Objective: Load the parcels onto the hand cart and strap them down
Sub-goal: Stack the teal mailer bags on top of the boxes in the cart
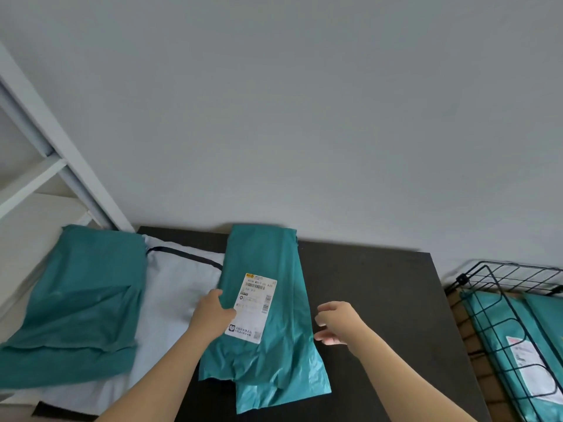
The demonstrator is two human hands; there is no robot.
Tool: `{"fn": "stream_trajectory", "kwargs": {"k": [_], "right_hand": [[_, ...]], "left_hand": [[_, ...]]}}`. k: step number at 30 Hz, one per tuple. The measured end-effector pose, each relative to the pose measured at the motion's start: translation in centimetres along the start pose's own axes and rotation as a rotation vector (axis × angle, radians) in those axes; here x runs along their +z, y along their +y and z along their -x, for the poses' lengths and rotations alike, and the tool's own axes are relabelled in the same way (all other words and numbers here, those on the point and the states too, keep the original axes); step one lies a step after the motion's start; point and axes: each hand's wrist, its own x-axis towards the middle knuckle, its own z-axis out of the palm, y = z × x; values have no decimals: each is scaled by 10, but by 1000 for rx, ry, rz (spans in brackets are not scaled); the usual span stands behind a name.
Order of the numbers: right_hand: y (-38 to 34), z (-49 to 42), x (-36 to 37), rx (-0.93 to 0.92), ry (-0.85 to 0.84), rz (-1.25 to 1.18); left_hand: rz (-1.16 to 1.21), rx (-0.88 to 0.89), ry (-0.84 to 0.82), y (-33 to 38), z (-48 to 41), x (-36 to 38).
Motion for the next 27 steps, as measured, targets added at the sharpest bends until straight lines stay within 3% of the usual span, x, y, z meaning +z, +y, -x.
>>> {"fn": "stream_trajectory", "kwargs": {"k": [5,13,20,27], "right_hand": [[-8,-10,29,0,-12,-172],[-5,-9,20,48,41,-132],[8,-8,-24,32,297,-154],[15,-4,-43,98,320,-406]], "left_hand": [[128,-6,-54,-2,-13,9],[441,-183,-192,0,-16,11],[584,-257,-23,26,-12,-11],[360,-270,-373,40,14,26]]}}
